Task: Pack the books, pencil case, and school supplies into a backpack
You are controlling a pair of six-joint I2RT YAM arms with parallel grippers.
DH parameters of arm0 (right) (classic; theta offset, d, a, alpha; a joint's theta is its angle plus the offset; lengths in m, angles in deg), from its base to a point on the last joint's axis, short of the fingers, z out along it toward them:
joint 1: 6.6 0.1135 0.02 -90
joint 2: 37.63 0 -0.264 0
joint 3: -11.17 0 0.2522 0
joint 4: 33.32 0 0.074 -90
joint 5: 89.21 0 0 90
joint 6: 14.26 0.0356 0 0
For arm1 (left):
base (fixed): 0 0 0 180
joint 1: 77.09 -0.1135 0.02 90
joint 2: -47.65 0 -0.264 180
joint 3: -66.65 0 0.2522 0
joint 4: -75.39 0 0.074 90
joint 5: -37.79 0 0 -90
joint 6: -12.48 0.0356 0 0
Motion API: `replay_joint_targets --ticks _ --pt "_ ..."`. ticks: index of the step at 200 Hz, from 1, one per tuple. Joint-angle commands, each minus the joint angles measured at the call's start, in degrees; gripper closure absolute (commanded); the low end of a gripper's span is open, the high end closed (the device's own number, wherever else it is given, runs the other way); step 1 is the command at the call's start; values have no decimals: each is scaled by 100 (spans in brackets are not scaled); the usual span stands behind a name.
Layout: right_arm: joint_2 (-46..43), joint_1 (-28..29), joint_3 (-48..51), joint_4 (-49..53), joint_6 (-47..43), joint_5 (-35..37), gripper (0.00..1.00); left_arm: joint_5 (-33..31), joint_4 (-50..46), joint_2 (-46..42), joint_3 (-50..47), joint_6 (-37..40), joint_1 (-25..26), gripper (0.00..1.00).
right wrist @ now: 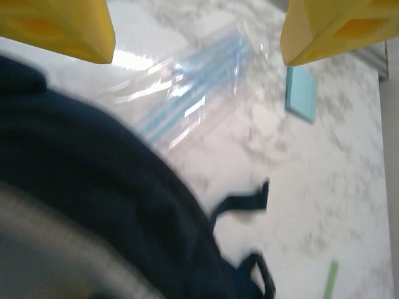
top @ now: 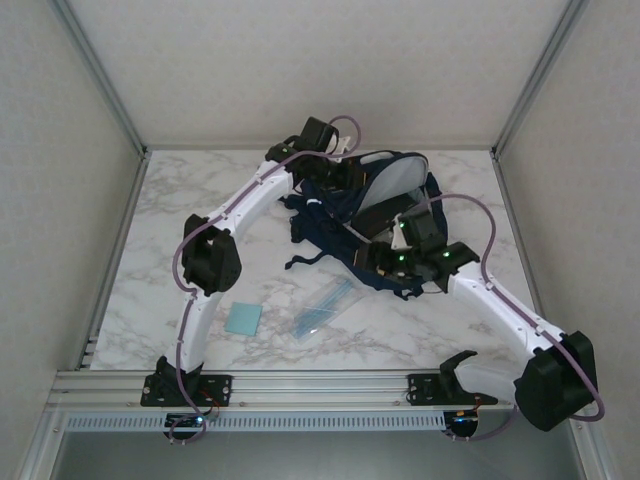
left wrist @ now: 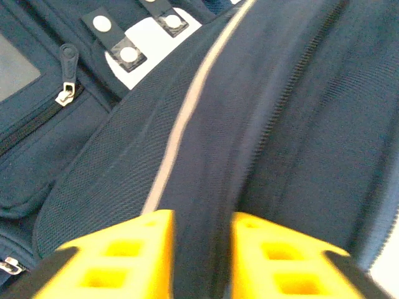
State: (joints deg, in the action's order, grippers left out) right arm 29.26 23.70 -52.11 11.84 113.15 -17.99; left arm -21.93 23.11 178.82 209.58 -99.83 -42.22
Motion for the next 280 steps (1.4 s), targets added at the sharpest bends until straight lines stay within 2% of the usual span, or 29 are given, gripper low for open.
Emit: replay_joint_targets --ticks 1,16,42,46,57,70,113,126,164,209,234,247,259,280 --pt "-59 494 300 295 380 -7 31 -489 -27 -14 -324 -148 -68 54" --pt "39 739 493 148 573 136 34 -510 62 -288 -658 -228 -77 39" --pt "444 987 508 210 743 705 38 -592 229 -936 -1407 -232 -112 26" --pt "496 1013 491 220 772 762 39 -618 262 -1044 -1547 -232 -120 21" --pt "714 1108 437 275 900 1023 39 -693 356 -1367 -1947 -249 -168 17" --pt "961 1220 382 288 1109 1341 38 -793 459 -1727 -2404 -295 -231 6" --pt "1857 1753 149 120 1860 2375 34 -1264 738 -2784 -3900 -422 -521 2" --pt "2095 1764 51 15 1955 2461 34 -1279 806 -2972 -4215 -459 -613 2" --pt "2556 1775 -313 -70 2148 2910 33 -1291 810 -3119 -4653 -472 -712 2" --pt "3141 1777 -629 -29 2131 3015 35 -1296 989 -3151 -4919 -529 -719 2" --pt "3414 1792 -532 -83 2196 2981 45 -1298 1025 -3163 -4993 -520 -737 2" --pt "3452 1794 -424 -273 2179 2863 60 -1319 1048 -3178 -5023 -514 -742 2" --pt "3453 1785 -410 -358 2084 2805 67 -1315 1091 -3194 -5066 -521 -750 2" --pt "3449 1789 -523 -524 1694 2654 88 -1263 1204 -3251 -5170 -512 -776 2"
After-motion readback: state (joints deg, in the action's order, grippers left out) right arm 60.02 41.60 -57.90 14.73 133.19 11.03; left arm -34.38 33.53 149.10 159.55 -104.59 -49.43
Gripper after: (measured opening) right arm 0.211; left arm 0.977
